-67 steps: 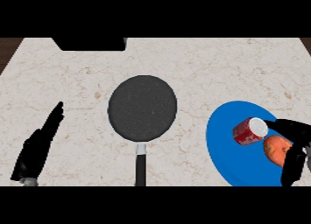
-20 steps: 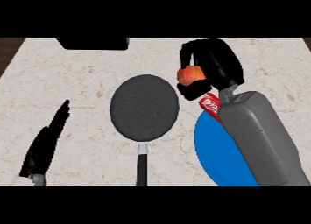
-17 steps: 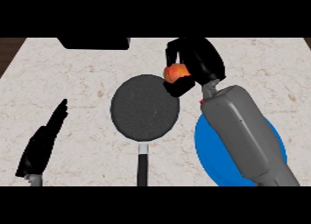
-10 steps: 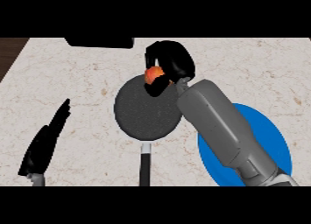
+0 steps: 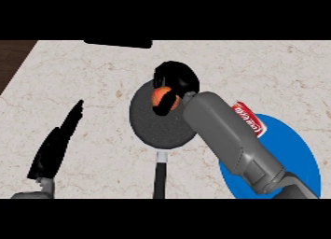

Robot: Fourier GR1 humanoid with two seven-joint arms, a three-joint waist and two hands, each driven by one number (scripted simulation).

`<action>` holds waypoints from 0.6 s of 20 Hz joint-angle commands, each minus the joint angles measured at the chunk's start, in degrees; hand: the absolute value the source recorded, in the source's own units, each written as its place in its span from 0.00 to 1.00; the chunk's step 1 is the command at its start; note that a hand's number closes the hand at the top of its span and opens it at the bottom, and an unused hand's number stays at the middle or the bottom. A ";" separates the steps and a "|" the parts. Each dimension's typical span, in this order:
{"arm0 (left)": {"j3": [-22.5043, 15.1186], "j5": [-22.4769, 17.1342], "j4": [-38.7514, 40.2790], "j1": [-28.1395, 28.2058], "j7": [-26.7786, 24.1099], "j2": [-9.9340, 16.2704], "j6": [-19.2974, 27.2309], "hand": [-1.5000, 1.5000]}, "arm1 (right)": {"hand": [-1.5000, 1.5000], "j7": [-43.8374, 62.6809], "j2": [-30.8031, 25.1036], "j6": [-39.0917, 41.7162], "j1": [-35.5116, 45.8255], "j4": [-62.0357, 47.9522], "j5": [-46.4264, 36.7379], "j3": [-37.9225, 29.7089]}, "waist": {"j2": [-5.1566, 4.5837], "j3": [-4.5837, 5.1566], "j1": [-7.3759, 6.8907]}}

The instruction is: Pick the squash from the plate and place it in the pan

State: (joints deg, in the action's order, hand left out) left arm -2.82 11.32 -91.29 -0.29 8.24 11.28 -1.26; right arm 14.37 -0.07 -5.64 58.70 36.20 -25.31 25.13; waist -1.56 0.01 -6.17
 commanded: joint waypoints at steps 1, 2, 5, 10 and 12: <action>-0.21 -0.13 0.13 0.25 -0.51 -0.26 -0.26 0.50 | 0.00 1.96 0.07 2.01 -2.57 -2.31 11.13 -0.81 | 0.11 -0.02 -0.66; -0.25 0.47 1.97 -3.48 1.05 -0.16 -0.36 0.50 | 0.00 2.75 0.07 1.18 -2.13 -2.56 13.63 -0.02 | -0.49 -0.04 -1.75; -0.97 0.83 0.45 -0.07 -1.43 -0.33 -0.19 0.50 | 0.00 -2.96 0.07 -1.65 -2.70 -2.96 19.54 -1.52 | -0.16 -0.08 -1.55; 0.39 -0.06 0.14 -2.03 0.51 0.82 -1.19 0.50 | 0.00 -10.40 0.07 -13.26 -1.00 -1.36 24.73 -3.19 | -0.16 -0.11 -1.32; -0.40 1.21 1.73 -1.35 -0.46 -0.52 0.30 0.50 | 0.00 -9.16 0.07 -16.15 2.13 -1.37 27.83 -4.83 | 0.06 -0.05 -0.46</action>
State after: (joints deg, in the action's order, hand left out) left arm -3.20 11.71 -90.46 -1.64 8.28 11.01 -1.68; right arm 7.17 0.00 -16.47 57.95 35.00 -2.37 22.47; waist -1.66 -0.08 -7.33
